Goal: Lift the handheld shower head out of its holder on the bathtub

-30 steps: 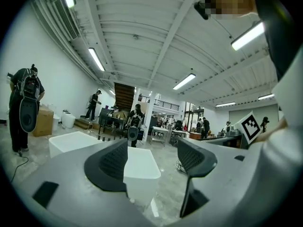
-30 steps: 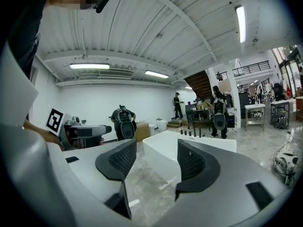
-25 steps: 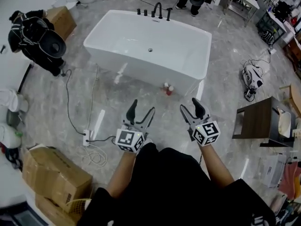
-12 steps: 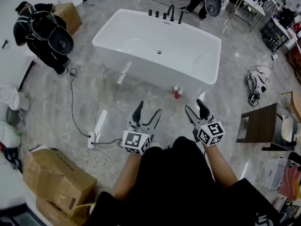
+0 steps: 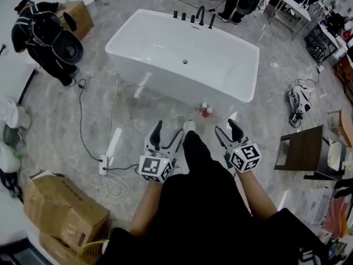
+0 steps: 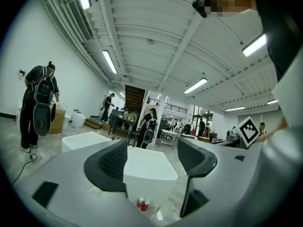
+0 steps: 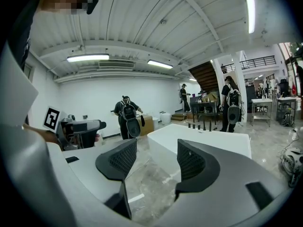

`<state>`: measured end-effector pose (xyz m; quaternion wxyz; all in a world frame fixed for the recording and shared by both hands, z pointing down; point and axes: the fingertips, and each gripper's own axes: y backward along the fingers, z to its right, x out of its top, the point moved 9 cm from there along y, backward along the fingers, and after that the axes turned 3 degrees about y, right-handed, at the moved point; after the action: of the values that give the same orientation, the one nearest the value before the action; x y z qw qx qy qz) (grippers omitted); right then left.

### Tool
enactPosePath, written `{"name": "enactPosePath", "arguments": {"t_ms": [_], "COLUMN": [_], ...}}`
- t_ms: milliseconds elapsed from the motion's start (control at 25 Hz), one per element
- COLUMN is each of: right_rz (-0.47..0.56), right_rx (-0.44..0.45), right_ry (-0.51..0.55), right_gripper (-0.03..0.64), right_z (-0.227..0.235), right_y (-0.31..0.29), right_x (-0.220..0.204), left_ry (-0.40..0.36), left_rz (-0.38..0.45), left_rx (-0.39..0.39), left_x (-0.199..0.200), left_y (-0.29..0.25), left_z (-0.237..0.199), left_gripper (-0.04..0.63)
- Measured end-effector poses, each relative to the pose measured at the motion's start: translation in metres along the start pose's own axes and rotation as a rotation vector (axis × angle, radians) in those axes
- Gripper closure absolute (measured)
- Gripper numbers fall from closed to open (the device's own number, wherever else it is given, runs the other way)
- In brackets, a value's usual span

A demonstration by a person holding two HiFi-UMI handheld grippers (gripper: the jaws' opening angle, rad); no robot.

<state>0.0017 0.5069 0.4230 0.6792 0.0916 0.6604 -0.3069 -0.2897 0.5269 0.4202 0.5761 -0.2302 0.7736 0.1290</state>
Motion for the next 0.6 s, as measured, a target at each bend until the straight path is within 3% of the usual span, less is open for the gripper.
{"name": "enactPosePath", "arguments": {"t_ms": [400,600], "right_rz": [-0.003,-0.028], "right_rx": [0.016,0.011], "right_ry": [-0.034,-0.039], "right_gripper": [0.382,0.382], "right_z": [0.054,0.097], "right_y": [-0.078,-0.121], "right_x": [0.004,0.009], "left_ry": [-0.017,0.015], "left_rz": [-0.058,-0.095], "left_rx": [0.030,0.030], "left_x": [0.003,0.002], "left_y": [-0.072,-0.131], "left_z": [-0.042,-0.068], "left_gripper": [0.287,0.287]}}
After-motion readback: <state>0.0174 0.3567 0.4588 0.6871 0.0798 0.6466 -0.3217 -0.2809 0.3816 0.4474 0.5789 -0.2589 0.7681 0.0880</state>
